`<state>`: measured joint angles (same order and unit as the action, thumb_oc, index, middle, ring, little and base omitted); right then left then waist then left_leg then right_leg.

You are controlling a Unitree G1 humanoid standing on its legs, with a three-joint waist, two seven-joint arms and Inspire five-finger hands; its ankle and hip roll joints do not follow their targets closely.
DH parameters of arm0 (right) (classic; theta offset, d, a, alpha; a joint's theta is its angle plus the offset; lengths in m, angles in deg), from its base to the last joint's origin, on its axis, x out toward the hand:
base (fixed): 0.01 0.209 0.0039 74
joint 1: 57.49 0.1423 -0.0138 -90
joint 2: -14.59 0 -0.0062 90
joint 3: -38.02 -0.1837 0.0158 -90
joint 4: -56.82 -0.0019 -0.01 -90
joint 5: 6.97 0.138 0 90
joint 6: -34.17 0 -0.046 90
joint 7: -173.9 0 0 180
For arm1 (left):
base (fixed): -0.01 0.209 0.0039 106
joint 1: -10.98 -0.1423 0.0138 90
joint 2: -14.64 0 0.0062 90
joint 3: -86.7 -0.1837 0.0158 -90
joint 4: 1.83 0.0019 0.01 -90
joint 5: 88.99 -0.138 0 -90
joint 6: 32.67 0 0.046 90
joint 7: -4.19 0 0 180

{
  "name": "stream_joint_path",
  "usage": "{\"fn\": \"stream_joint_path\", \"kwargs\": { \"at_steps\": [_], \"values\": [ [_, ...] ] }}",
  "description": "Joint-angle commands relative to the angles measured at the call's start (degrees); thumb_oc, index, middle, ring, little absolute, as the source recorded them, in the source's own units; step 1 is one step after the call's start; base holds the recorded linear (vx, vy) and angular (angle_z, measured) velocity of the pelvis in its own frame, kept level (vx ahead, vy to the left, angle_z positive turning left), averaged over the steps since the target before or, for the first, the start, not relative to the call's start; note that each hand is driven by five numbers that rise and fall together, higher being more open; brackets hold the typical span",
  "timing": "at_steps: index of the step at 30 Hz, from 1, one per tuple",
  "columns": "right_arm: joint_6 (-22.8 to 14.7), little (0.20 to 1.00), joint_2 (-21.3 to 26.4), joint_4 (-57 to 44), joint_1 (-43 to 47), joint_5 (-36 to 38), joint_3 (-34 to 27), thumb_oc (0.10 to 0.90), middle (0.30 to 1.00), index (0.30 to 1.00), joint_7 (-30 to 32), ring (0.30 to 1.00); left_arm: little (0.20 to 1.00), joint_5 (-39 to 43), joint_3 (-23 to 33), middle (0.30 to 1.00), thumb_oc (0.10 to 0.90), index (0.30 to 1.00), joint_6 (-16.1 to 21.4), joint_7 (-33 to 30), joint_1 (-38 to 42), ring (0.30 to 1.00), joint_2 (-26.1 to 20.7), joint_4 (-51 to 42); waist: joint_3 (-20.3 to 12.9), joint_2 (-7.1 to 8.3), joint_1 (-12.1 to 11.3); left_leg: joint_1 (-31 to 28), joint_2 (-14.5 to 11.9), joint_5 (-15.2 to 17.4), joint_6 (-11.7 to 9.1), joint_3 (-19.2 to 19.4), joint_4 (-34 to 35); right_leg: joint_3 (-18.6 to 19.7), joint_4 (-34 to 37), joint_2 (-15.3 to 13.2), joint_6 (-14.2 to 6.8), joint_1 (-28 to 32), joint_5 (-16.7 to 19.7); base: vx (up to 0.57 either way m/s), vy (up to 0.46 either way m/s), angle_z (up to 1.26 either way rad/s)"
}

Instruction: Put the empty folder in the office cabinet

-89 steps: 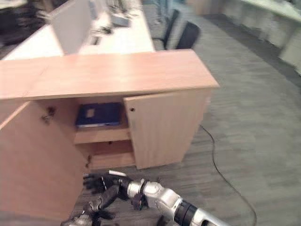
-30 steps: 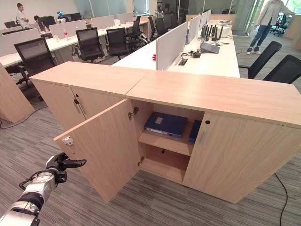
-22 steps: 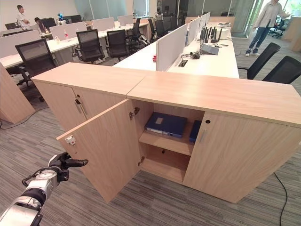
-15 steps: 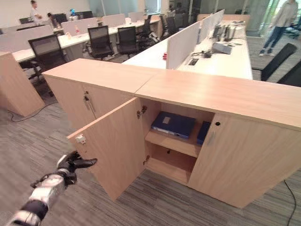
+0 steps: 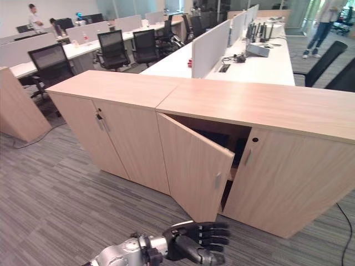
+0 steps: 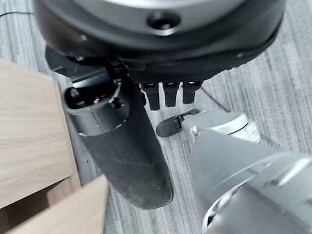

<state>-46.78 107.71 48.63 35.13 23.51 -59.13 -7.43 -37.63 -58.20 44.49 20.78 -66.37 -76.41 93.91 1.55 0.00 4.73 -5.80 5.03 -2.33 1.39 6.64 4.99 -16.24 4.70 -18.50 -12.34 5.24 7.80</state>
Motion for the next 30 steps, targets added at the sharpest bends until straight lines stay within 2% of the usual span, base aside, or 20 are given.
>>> {"fn": "stream_joint_path", "kwargs": {
  "at_steps": [1, 2, 3, 4, 6, 8, 12, 16, 18, 21, 22, 24, 25, 27, 28, 29, 30],
  "values": [
    [-1.7, 0.900, 2.7, 5.9, 4.7, 0.7, 1.3, 0.800, 0.900, 0.900, -0.8, 0.900, 0.900, 0.9, 4.9, 0.900, 0.800, 0.900, 4.2, 2.7, 6.3, 0.900, 1.4, -1.3, 0.8, -0.86, -0.7, -1.1, -0.4, 9.5, 0.2, -0.7, 0.0, -3.6, -3.3, -0.4, -1.2, -2.2, -3.1, 0.07, -0.230, 0.00],
    [-2.1, 0.900, 3.8, 6.7, 5.0, 0.4, 1.0, 0.800, 0.900, 0.900, -0.7, 0.900, 0.900, 0.1, 4.6, 0.900, 0.800, 0.900, 5.1, 3.4, 7.4, 0.900, 0.9, -2.0, 0.9, -0.74, -0.2, -1.2, -1.7, 9.3, -0.7, 0.0, 0.0, -3.4, -2.6, 1.1, -0.6, -2.1, -3.8, 0.07, -0.286, -0.02],
    [-3.3, 0.900, 2.3, 5.5, 5.0, 0.7, 3.1, 0.800, 0.900, 0.900, -0.1, 0.900, 0.900, 0.1, 5.3, 0.900, 0.800, 0.900, 6.6, 2.5, 7.4, 0.900, 0.9, -1.6, 0.7, -0.53, 0.1, -1.1, -2.5, 9.1, -1.3, 0.5, 0.0, -2.7, -1.7, 2.1, -0.2, -2.1, -3.8, 0.10, -0.394, -0.07],
    [-3.3, 0.900, 2.7, 4.4, 3.7, -0.1, 3.6, 0.800, 0.900, 0.900, -2.0, 0.900, 0.900, 0.1, 7.2, 0.900, 0.800, 0.900, 7.1, 3.3, 7.6, 0.900, -0.3, -0.6, 0.1, -0.12, 0.8, -0.8, -3.9, 8.8, -2.1, 1.7, 0.0, -1.8, 0.0, 3.8, 0.3, -2.3, -3.9, 0.06, -0.330, -0.27],
    [-3.4, 0.900, 4.7, 5.9, 1.2, -1.4, 2.0, 0.800, 0.900, 0.900, -3.0, 0.900, 0.900, -0.8, 9.8, 0.900, 0.800, 0.900, 7.9, 3.1, 4.7, 0.900, -2.0, 0.0, -0.2, 0.11, 0.8, -0.4, -5.8, 8.3, -2.9, 2.8, 0.0, -0.3, 0.3, 6.0, 1.1, -3.3, -5.1, 0.05, -0.315, -0.63],
    [-3.5, 0.900, 6.2, 7.7, 0.4, -1.3, 0.8, 0.800, 0.900, 0.900, -3.2, 0.900, 0.900, -2.6, 14.2, 0.900, 0.800, 0.900, 8.7, 2.9, 0.3, 0.900, -3.2, 1.5, -0.9, 0.21, 1.0, -0.3, -8.7, 7.1, -4.2, 4.2, 0.0, 1.7, 0.3, 9.3, 2.6, -4.4, -7.1, 0.07, -0.324, -0.59],
    [-3.8, 0.900, 6.3, 7.6, 0.2, -0.5, 0.5, 0.800, 0.900, 0.900, -3.6, 0.900, 0.900, -4.3, 17.6, 0.900, 0.800, 0.900, 9.2, 3.1, -2.8, 0.900, -3.5, 3.3, -1.1, 0.26, 1.1, -0.5, -10.6, 6.2, -5.2, 5.2, 0.0, 2.8, 0.3, 11.5, 3.8, -4.5, -8.4, 0.05, -0.213, -0.30],
    [-4.7, 0.900, 4.9, 7.1, 0.4, 1.8, 0.7, 0.800, 0.900, 0.900, -3.5, 0.900, 0.900, -10.1, 23.0, 0.900, 0.800, 0.900, 10.5, 2.0, -8.0, 0.900, -4.3, 3.4, -1.4, 0.63, 0.3, -0.8, -13.6, 4.0, -6.7, 6.2, 0.0, 3.4, 0.3, 14.8, 6.1, -4.0, -10.3, 0.07, -0.295, -0.11],
    [-5.9, 0.900, 3.0, 6.3, 0.6, 4.8, 0.5, 0.800, 0.900, 0.900, -3.3, 0.900, 0.900, -17.4, 26.4, 0.900, 0.800, 0.900, 13.8, -0.1, -10.7, 0.900, -4.0, 2.8, -1.0, 1.30, -0.8, -1.0, -15.1, 3.1, -7.5, 5.8, -0.1, 3.3, 0.3, 16.5, 7.3, -3.1, -11.4, 0.05, -0.246, -0.01],
    [-6.0, 0.900, 1.9, 5.8, 1.3, 6.6, 1.0, 0.800, 0.900, 0.900, -3.0, 0.900, 0.900, -21.3, 27.9, 0.900, 0.800, 0.900, 14.6, -1.7, -11.4, 0.900, -2.9, 5.4, -1.1, 2.14, -1.3, -0.8, -16.0, 2.2, -7.9, 5.6, -0.3, 3.0, 0.3, 17.3, 8.1, -2.8, -11.9, 0.04, -0.220, 0.03],
    [-5.9, 0.900, 1.2, 5.2, 1.2, 6.8, 2.0, 0.800, 0.900, 0.900, -3.1, 0.900, 0.900, -22.2, 28.9, 0.900, 0.800, 0.900, 14.3, -2.2, -11.8, 0.900, -1.5, 9.8, -0.8, 2.72, -1.4, -0.7, -17.3, 2.3, -8.3, 6.0, -2.2, 3.0, 0.3, 18.3, 8.7, -2.0, -12.6, 0.04, -0.223, 0.27],
    [-6.0, 0.900, 1.1, 4.8, 0.2, 5.5, 2.9, 0.800, 0.900, 0.900, -3.5, 0.900, 0.900, -21.9, 31.1, 0.900, 0.800, 0.900, 14.3, -2.5, -12.8, 0.900, -1.2, 12.5, -0.3, 3.53, -1.3, 0.8, -18.3, 2.6, -8.1, 5.9, -7.7, 3.6, 0.3, 19.0, 9.6, -1.3, -12.8, 0.04, -0.224, 0.19],
    [-6.0, 0.900, 1.1, 4.8, 0.2, 5.5, 2.9, 0.800, 0.900, 0.900, -3.5, 0.900, 0.900, -21.9, 31.1, 0.900, 0.800, 0.900, 14.3, -2.5, -12.8, 0.900, -1.2, 12.5, -0.3, 3.51, -1.3, 0.9, -18.4, 2.8, -8.1, 5.9, -8.0, 3.6, 0.3, 19.0, 9.7, -1.4, -12.8, 0.02, -0.151, -0.03],
    [-5.4, 0.900, 1.6, 4.7, -0.3, 3.7, 3.8, 0.800, 0.900, 0.900, -3.7, 0.900, 0.900, -20.5, 33.8, 0.900, 0.800, 0.900, 13.1, -4.0, -14.0, 0.900, 0.0, 16.9, 0.6, 4.38, -1.8, 3.0, -18.6, 3.7, -7.1, 4.7, -14.8, 4.4, 0.3, 19.6, 10.5, -0.6, -12.8, 0.01, -0.160, -0.11],
    [-5.6, 0.900, 2.3, 4.0, -0.7, 1.4, 4.8, 0.800, 0.900, 0.900, -4.3, 0.900, 0.900, -19.9, 36.1, 0.900, 0.800, 0.900, 13.0, -4.9, -14.8, 0.900, 0.9, 21.0, 1.6, 4.82, -2.4, 5.3, -18.0, 4.0, -5.7, 3.3, -20.4, 5.0, 0.3, 19.7, 10.9, 0.0, -12.8, 0.00, -0.123, -0.23],
    [-5.6, 0.900, 2.3, 4.0, -0.7, 1.4, 4.8, 0.800, 0.900, 0.900, -4.3, 0.900, 0.900, -19.9, 36.1, 0.900, 0.800, 0.900, 13.0, -4.8, -14.8, 0.900, 0.9, 21.0, 1.6, 4.78, -2.3, 5.4, -18.0, 4.1, -5.7, 3.2, -20.6, 4.9, 0.3, 19.8, 10.9, -0.1, -12.8, -0.02, -0.081, -0.22],
    [-5.6, 0.900, 2.3, 3.6, -1.0, 0.2, 5.5, 0.800, 0.900, 0.900, -4.1, 0.900, 0.900, -19.6, 37.4, 0.900, 0.800, 0.900, 13.2, -5.4, -15.0, 0.900, 1.5, 23.3, 2.1, 4.79, -2.7, 6.9, -16.7, 4.4, -5.0, 1.6, -22.2, 5.4, 0.3, 19.7, 10.9, -0.1, -12.6, -0.05, -0.002, -0.41]
  ]
}}
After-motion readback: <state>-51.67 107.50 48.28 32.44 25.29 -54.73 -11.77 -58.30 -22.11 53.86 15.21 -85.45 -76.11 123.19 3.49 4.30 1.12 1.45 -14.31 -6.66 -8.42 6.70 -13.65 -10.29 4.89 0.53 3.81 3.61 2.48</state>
